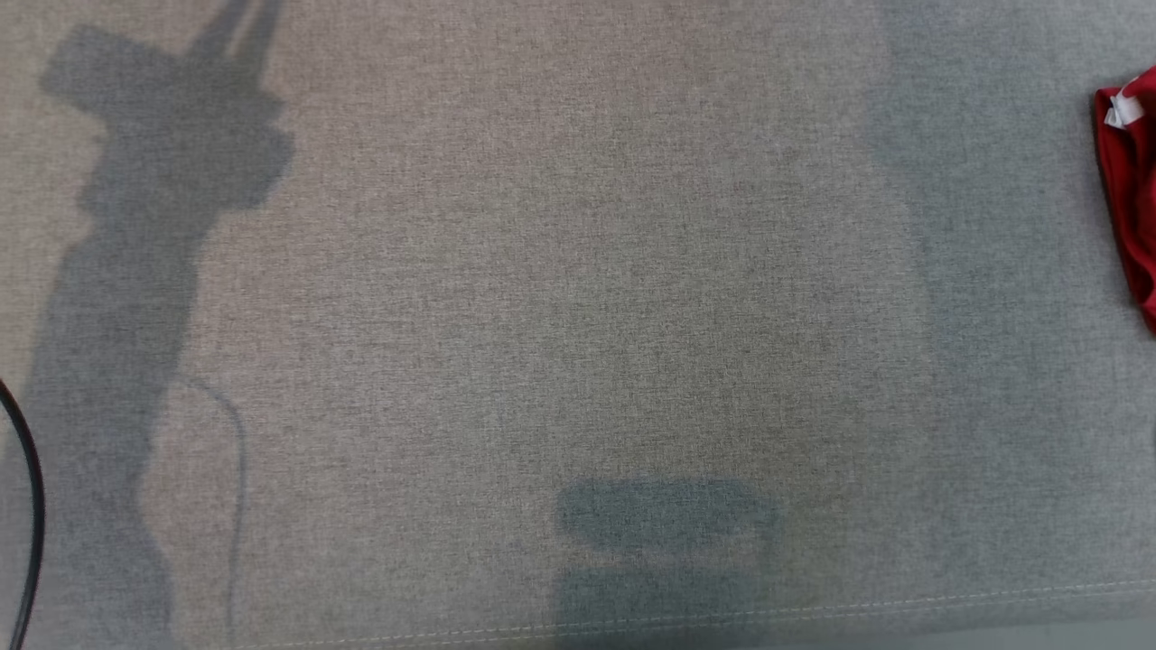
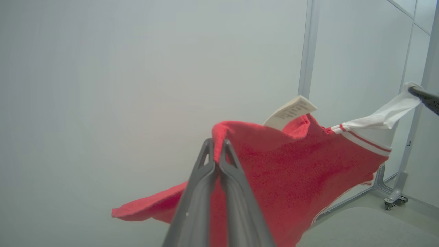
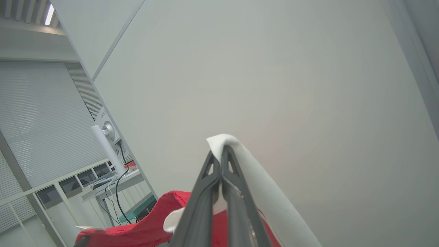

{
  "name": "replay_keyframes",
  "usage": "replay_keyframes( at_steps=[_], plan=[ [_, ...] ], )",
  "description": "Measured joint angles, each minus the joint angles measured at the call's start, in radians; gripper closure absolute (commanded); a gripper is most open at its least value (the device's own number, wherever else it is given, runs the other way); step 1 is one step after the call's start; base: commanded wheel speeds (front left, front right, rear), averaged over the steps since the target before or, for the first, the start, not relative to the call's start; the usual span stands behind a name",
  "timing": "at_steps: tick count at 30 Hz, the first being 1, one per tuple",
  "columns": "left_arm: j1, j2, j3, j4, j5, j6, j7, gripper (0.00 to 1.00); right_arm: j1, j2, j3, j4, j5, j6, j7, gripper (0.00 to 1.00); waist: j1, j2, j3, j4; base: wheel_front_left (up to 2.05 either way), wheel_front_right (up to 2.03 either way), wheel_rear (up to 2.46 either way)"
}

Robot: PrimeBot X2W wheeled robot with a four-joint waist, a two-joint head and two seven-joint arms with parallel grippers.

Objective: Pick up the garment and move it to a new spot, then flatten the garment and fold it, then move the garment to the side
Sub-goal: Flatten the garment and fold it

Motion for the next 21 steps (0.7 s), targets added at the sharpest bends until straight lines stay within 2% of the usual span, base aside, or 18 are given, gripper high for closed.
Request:
replay_keyframes(
  at_steps=[5,7,11,17,21],
  plan=[
    [0.195,0.026,-0.015,-0.037,0.003,0.0,0.0,1.0,0.196,-0.087,0.05,-0.162,0.122,0.0,0.111,1.0,0.0,0.0,0.019,-0.01,0.0,0.0,0.0],
    [0.247,0.036,-0.016,-0.036,0.005,0.0,0.0,1.0,0.244,-0.103,0.062,-0.187,0.131,0.0,0.137,1.0,0.0,0.0,0.021,-0.012,0.0,0.0,0.0],
    [0.441,0.062,-0.038,-0.008,0.045,0.0,0.001,1.0,0.445,-0.16,0.082,-0.229,0.207,0.0,0.278,1.0,0.0,0.0,0.013,-0.015,0.0,0.0,0.0],
    [0.638,-0.002,0.087,-0.01,0.084,0.0,0.002,1.0,0.741,-0.226,0.081,-0.269,0.296,0.0,0.415,1.0,0.0,0.0,-0.019,-0.002,0.0,0.0,0.0],
    [0.778,-0.034,0.131,-0.021,0.146,0.0,0.002,1.0,0.876,-0.239,0.077,-0.325,0.362,0.0,0.472,1.0,0.0,0.0,-0.056,0.008,0.0,0.0,0.0]
  ],
)
